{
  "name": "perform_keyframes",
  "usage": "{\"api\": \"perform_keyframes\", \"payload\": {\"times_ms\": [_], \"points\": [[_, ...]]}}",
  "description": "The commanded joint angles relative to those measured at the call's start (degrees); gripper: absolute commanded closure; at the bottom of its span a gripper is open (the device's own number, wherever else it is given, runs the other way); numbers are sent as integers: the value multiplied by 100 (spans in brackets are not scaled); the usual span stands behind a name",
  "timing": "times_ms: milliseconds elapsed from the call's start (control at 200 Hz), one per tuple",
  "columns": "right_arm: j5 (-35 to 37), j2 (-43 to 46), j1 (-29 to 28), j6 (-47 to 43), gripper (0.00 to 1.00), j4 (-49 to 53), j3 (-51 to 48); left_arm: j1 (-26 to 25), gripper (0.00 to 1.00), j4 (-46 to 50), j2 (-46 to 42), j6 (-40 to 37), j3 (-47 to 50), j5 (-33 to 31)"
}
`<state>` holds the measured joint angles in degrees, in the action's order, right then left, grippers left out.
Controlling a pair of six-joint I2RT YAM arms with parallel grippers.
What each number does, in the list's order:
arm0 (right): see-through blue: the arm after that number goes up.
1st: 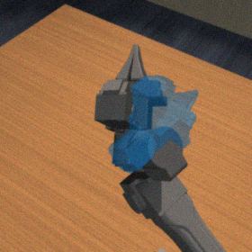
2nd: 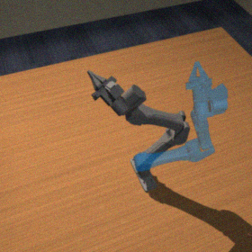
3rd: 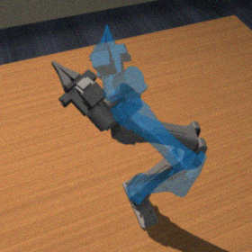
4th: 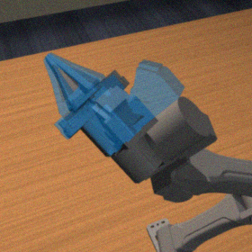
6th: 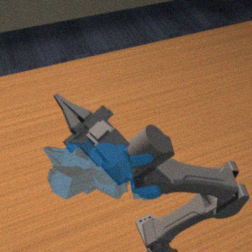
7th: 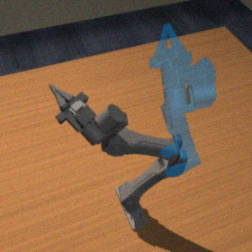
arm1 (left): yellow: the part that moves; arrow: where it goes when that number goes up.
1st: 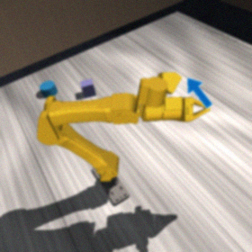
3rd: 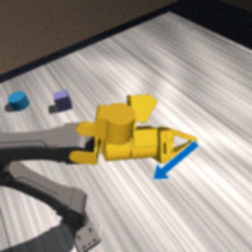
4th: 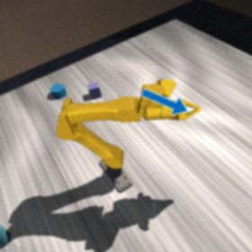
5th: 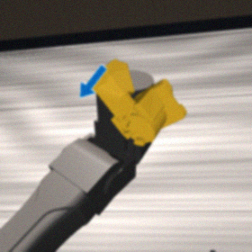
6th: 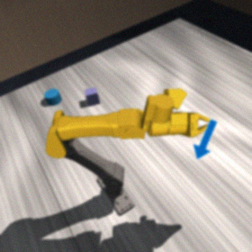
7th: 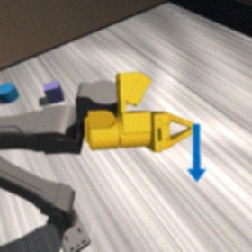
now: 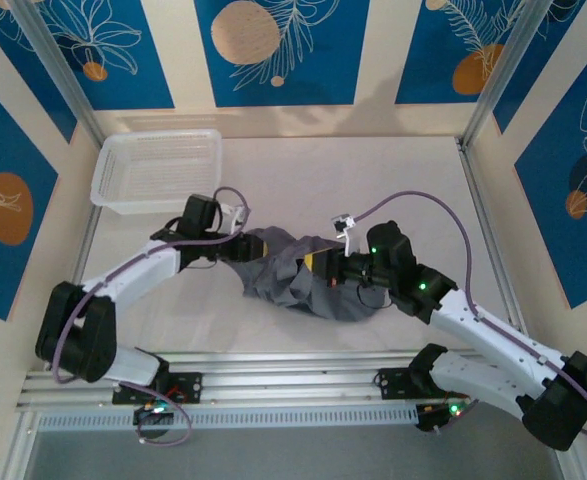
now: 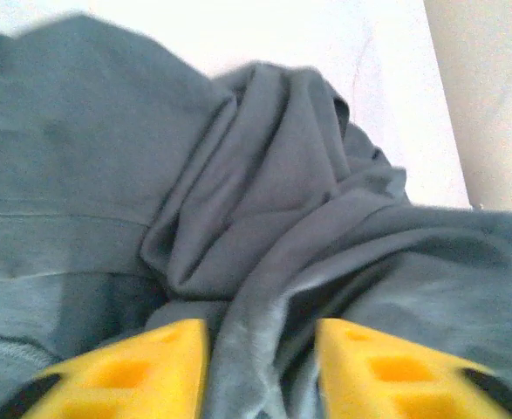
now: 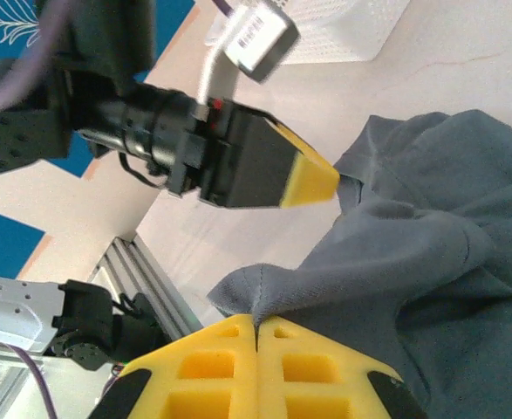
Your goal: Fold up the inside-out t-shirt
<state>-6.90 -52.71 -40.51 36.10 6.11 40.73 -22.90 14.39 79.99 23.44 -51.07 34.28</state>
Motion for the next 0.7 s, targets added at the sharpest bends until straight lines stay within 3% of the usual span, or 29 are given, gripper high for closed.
{"api": "perform_keyframes", "payload": {"times_ms": [0,155,390,520,695], "points": [[-549,53,178,187,100,-374,-29,-31,51,686,-666,-723,-292,-752],[-580,-67,308,187,100,-269,81,-1032,42,245,-1585,-1392,66,-1309],[-678,-143,316,195,100,-265,205,-2015,37,-402,-1055,-1677,-128,-1250],[-715,-117,269,222,100,-293,196,-2084,36,-508,-786,-1427,-308,-2398],[-710,-108,254,167,100,-208,198,-2085,30,-1111,-619,-1300,-300,-1642]]}}
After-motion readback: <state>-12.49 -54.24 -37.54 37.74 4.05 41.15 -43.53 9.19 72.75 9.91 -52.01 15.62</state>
